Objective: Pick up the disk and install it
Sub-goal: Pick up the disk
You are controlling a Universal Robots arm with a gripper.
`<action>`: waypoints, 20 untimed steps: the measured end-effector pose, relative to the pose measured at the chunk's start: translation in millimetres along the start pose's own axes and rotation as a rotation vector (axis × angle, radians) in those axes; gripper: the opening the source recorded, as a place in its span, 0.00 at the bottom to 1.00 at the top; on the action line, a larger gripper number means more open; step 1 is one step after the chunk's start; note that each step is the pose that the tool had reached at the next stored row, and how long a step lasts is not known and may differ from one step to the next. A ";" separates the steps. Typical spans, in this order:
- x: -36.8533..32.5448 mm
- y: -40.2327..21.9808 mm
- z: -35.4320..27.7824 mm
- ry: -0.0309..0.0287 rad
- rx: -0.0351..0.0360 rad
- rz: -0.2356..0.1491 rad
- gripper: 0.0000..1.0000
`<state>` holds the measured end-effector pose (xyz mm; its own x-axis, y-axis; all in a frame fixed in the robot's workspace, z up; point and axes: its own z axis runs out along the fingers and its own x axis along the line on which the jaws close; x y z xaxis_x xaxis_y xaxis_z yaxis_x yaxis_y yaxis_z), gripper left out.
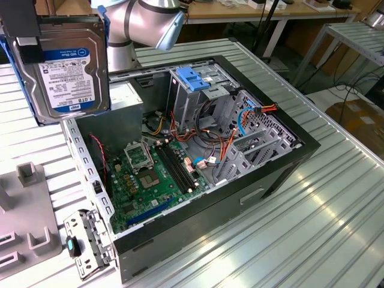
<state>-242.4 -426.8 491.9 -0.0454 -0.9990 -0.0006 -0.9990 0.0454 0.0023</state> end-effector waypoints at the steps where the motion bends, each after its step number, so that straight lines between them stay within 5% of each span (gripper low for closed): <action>1: 1.2 -0.4 0.0 0.0007 0.0001 0.000 0.37; 6: 6.2 -10.9 0.7 0.0103 0.0004 0.000 0.37; 10: 6.2 -30.3 2.1 0.0131 0.0007 0.000 0.37; 12: 5.7 -41.3 2.6 0.0134 0.0006 0.000 0.37; 15: 4.3 -71.4 4.2 0.0138 0.0006 0.000 0.37; 20: 3.2 -96.2 5.7 0.0142 0.0007 0.000 0.37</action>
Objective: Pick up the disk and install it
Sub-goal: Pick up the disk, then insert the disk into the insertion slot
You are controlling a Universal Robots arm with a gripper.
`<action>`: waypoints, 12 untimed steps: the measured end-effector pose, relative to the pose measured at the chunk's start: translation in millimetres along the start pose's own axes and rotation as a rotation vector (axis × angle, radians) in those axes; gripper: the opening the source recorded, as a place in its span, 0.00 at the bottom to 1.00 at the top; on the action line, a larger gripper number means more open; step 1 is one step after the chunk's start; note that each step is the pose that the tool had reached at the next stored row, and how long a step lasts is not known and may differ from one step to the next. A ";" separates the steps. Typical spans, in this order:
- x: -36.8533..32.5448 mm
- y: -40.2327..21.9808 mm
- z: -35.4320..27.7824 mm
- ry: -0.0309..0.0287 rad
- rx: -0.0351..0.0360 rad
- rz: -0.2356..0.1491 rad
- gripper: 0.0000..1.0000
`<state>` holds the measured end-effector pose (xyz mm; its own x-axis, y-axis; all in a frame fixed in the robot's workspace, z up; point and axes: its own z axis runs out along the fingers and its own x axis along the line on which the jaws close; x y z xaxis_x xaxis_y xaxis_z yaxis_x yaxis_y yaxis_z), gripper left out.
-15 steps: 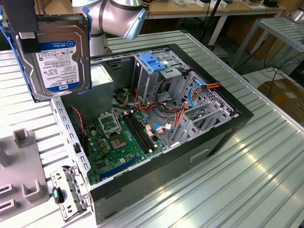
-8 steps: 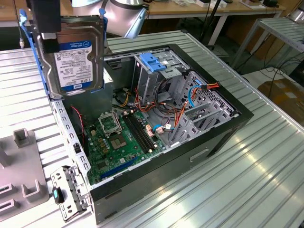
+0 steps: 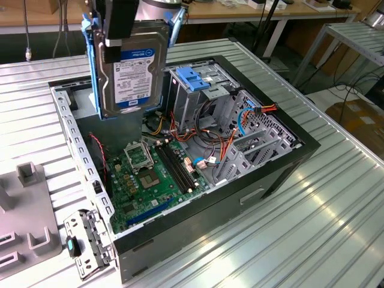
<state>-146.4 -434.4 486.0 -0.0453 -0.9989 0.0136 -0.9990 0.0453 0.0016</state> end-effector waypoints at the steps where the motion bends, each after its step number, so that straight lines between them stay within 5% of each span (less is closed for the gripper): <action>1: -0.3 -7.7 0.4 0.0002 0.0000 0.000 0.37; 6: -1.3 -28.9 1.6 0.0008 0.0000 0.000 0.37; 12: -1.4 -32.0 1.7 0.0008 0.0000 0.000 0.37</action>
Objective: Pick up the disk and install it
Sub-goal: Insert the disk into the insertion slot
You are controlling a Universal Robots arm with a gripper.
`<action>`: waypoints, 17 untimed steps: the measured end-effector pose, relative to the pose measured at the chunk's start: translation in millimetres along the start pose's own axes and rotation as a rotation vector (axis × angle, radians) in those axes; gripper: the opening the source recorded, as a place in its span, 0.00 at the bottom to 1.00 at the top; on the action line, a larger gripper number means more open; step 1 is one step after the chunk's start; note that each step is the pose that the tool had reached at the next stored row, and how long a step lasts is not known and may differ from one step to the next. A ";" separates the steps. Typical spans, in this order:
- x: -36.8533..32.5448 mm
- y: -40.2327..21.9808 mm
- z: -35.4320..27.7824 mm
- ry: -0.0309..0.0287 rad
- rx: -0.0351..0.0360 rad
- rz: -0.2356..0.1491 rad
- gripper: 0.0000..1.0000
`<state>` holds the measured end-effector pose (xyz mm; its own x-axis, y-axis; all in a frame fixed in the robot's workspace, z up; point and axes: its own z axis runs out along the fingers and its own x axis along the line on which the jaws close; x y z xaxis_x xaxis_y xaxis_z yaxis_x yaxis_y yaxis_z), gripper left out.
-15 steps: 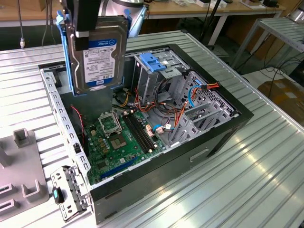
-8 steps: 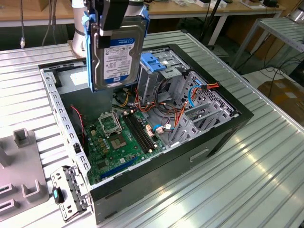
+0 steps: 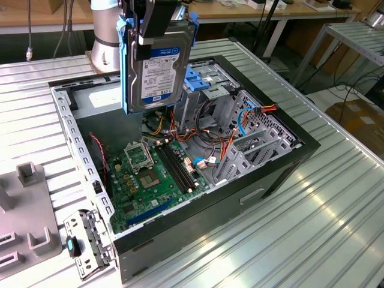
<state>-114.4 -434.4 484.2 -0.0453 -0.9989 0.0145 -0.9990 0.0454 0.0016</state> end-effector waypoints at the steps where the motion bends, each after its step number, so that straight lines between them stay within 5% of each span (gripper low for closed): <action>1: 0.0 -1.0 0.0 0.0000 0.0000 0.000 0.37; 17: 7.5 -1.5 0.1 0.0000 0.0000 0.000 0.37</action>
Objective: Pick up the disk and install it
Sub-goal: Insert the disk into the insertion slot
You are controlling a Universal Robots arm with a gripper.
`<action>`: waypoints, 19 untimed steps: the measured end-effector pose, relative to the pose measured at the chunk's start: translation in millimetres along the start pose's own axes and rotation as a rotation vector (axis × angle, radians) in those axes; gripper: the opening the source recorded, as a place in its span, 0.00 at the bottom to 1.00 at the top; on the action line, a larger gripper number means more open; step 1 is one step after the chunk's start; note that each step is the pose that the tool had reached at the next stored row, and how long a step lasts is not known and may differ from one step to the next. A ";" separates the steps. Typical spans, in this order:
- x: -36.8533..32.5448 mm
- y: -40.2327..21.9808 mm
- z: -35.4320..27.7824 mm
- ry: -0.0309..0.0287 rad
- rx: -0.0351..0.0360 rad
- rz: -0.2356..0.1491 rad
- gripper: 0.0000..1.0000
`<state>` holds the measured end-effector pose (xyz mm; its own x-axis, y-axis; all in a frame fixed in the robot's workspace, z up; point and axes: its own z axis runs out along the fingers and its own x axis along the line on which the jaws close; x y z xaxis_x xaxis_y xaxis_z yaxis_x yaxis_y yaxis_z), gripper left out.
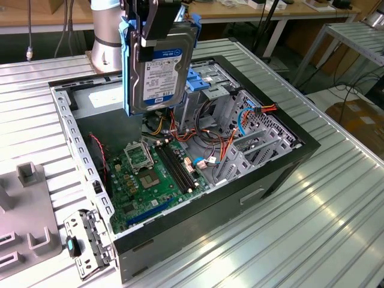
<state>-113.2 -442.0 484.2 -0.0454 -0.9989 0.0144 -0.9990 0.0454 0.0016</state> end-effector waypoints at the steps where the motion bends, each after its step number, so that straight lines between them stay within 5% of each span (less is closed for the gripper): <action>1: 1.5 -0.1 0.1 -0.0001 0.0001 0.000 0.37; 11: 12.7 -0.6 0.2 0.0000 0.0000 0.000 0.37; 19: 28.4 -1.3 0.4 0.0000 0.0000 0.000 0.37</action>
<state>-113.2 -470.4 484.2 -0.0453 -0.9989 0.0145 -0.9990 0.0453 0.0016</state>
